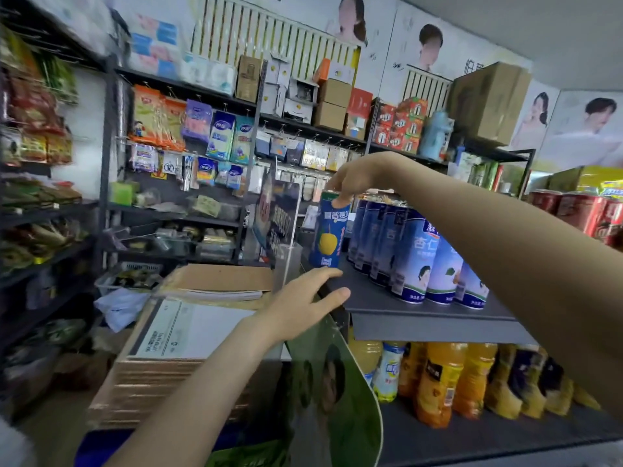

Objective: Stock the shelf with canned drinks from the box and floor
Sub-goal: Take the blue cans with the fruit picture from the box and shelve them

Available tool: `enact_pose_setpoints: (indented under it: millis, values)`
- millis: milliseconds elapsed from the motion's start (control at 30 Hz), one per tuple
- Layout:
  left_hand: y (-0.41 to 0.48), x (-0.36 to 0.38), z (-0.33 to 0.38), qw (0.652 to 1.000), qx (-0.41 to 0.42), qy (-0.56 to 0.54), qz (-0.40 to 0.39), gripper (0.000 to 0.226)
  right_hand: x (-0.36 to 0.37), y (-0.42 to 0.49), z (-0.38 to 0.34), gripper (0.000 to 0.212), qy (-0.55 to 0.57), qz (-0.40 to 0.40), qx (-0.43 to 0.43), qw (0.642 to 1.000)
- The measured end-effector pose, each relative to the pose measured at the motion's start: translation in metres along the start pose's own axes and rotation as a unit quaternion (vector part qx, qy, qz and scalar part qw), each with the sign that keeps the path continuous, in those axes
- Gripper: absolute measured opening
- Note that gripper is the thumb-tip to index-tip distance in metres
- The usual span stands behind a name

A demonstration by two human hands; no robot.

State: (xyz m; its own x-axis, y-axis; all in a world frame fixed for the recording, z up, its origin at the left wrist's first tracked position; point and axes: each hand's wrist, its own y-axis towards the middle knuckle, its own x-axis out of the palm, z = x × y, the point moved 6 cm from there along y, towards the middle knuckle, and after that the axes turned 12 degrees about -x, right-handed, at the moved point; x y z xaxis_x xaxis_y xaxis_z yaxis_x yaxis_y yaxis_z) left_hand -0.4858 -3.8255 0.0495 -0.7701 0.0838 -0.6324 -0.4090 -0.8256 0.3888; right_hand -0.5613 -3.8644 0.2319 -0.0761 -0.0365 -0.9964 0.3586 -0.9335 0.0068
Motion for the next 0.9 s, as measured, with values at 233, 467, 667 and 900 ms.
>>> enact_pose_setpoints:
  millis: [233,467,667,900]
  values:
    - [0.004,0.026,-0.012,0.993,0.017,-0.101,0.065,0.066,0.004,0.021,0.012,0.073,-0.016,-0.052,0.012,0.998]
    - [0.005,0.036,-0.018,0.98,0.022,-0.166,0.111,0.064,0.008,0.045,0.024,0.068,-0.205,-0.026,-0.006,0.978]
    - [0.007,0.038,-0.018,0.977,0.012,-0.177,0.115,0.065,0.009,0.064,0.031,0.07,-0.254,-0.04,-0.009,0.966]
    - [0.007,0.037,-0.018,0.98,0.004,-0.165,0.107,0.066,0.009,0.072,0.033,0.069,-0.309,-0.041,-0.016,0.95]
